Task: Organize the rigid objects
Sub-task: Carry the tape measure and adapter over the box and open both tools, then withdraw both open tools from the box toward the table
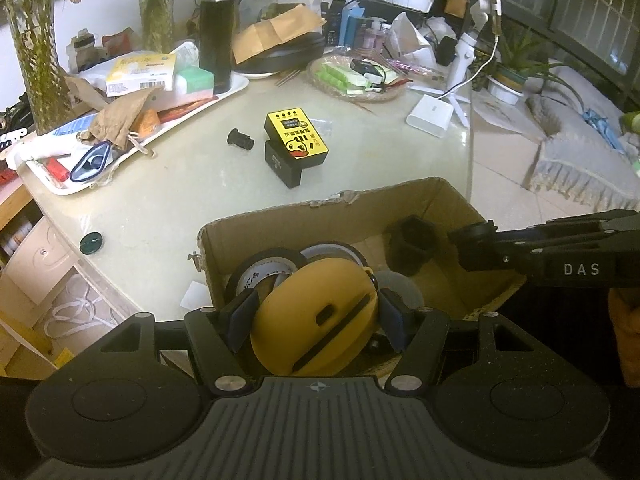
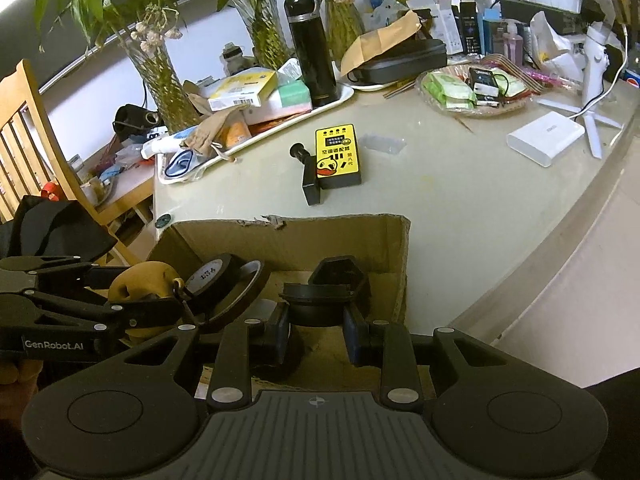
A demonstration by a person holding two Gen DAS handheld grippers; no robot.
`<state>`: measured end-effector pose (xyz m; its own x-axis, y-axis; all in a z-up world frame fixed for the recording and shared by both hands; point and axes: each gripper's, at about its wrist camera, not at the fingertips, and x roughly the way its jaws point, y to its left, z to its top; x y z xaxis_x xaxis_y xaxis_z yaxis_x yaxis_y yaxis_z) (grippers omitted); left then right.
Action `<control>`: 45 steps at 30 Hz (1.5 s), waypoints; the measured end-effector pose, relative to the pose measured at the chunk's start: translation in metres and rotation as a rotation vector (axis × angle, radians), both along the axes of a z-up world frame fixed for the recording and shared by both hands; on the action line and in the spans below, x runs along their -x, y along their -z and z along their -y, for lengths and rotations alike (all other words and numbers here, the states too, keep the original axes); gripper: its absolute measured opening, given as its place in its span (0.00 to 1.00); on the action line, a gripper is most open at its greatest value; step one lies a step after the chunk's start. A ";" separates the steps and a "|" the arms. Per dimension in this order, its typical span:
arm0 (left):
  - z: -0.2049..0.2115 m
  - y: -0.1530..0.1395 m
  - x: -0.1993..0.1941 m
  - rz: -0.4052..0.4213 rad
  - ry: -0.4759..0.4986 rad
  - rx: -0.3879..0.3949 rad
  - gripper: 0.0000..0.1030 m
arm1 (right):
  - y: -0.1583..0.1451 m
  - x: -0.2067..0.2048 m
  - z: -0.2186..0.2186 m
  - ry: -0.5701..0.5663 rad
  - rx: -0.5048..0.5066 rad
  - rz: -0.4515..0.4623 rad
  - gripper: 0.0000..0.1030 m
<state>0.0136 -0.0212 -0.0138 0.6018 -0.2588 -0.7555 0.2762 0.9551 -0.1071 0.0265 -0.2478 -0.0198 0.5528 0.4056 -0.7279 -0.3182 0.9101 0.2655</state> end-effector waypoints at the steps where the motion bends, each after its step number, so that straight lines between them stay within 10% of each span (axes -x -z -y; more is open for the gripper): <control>1: 0.000 0.001 0.000 -0.002 0.000 0.002 0.62 | 0.001 -0.001 0.000 -0.003 0.001 -0.005 0.30; 4: 0.000 0.002 -0.002 -0.012 -0.011 -0.003 0.62 | 0.004 -0.002 -0.003 -0.021 0.006 -0.022 0.31; 8: -0.003 0.006 -0.005 -0.037 -0.037 -0.007 0.64 | 0.002 0.000 -0.007 -0.034 0.025 0.003 0.77; 11: -0.005 0.005 -0.005 -0.037 -0.046 0.001 0.65 | 0.000 0.001 -0.010 -0.052 0.025 0.022 0.88; 45: -0.022 -0.003 0.004 0.011 -0.159 0.006 0.77 | 0.000 -0.007 -0.006 0.029 0.027 0.024 1.00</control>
